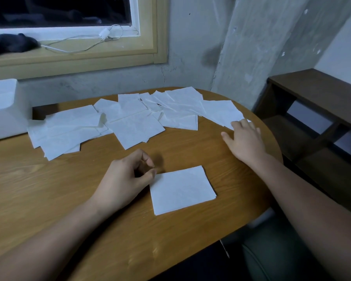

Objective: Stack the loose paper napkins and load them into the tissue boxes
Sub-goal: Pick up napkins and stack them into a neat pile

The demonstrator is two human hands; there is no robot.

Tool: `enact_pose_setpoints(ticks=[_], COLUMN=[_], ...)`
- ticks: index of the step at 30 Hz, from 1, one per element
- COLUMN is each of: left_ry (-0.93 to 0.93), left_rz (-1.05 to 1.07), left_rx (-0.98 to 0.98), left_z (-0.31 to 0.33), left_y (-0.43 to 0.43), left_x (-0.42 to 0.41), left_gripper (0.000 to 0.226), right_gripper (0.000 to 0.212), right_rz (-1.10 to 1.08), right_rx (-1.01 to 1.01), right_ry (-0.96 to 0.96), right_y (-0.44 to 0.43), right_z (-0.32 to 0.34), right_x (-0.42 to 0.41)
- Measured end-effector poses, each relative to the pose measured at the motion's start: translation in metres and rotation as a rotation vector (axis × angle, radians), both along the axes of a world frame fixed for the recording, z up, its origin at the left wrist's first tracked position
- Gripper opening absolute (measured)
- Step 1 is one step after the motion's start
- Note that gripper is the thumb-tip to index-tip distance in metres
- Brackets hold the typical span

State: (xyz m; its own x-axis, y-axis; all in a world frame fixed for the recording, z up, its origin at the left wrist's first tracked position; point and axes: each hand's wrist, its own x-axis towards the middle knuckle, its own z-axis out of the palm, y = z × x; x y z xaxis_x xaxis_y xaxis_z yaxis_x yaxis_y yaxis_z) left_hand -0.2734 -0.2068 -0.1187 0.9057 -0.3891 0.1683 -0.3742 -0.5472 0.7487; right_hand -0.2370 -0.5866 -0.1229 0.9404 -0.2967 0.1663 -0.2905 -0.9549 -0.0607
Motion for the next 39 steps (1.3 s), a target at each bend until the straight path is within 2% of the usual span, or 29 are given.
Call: enact_pose_setpoints(ticks=[7,12,20,25,29,31,34,37,39], left_ry=[-0.009,-0.014,-0.017,-0.078,-0.181,-0.197,-0.216,-0.202,-0.162], left_rz=[-0.007,-0.012,-0.019,-0.069,-0.091,-0.128,-0.168,-0.143,-0.117], left_rx=[0.008,0.014,-0.023,-0.085,-0.024,-0.048,-0.086,-0.1,-0.14], left_z=[0.001,0.001,0.003,0.006,0.008,0.009,0.01,0.011,0.014], left_y=[0.0,0.0,-0.001,-0.003,-0.004,-0.003,-0.002,-0.003,-0.003], left_x=[-0.001,-0.001,-0.002,-0.005,-0.006,-0.008,-0.009,-0.011,-0.012], left_gripper=[0.015,0.013,0.018,0.039,0.057,0.045,0.012,0.006,0.007], right_gripper=[0.013,0.013,0.017,0.018,0.013,0.013,0.013,0.015,0.03], right_rz=[0.092,0.13,0.289,0.45,0.608,0.654,0.657,0.631,0.598], right_rx=[0.027,-0.002,0.199,0.416,0.437,0.452,0.512,0.579,0.564], right_ry=[-0.143,-0.102,-0.157,-0.182,-0.17,-0.166,-0.17,-0.144,-0.064], right_y=[0.011,0.027,0.055,0.084,0.108,0.114,0.115,0.112,0.109], right_z=[0.001,0.007,0.003,0.02,0.033,0.036,0.037,0.035,0.032], right_x=[-0.033,-0.057,-0.096,-0.115,-0.125,-0.126,-0.124,-0.124,-0.125])
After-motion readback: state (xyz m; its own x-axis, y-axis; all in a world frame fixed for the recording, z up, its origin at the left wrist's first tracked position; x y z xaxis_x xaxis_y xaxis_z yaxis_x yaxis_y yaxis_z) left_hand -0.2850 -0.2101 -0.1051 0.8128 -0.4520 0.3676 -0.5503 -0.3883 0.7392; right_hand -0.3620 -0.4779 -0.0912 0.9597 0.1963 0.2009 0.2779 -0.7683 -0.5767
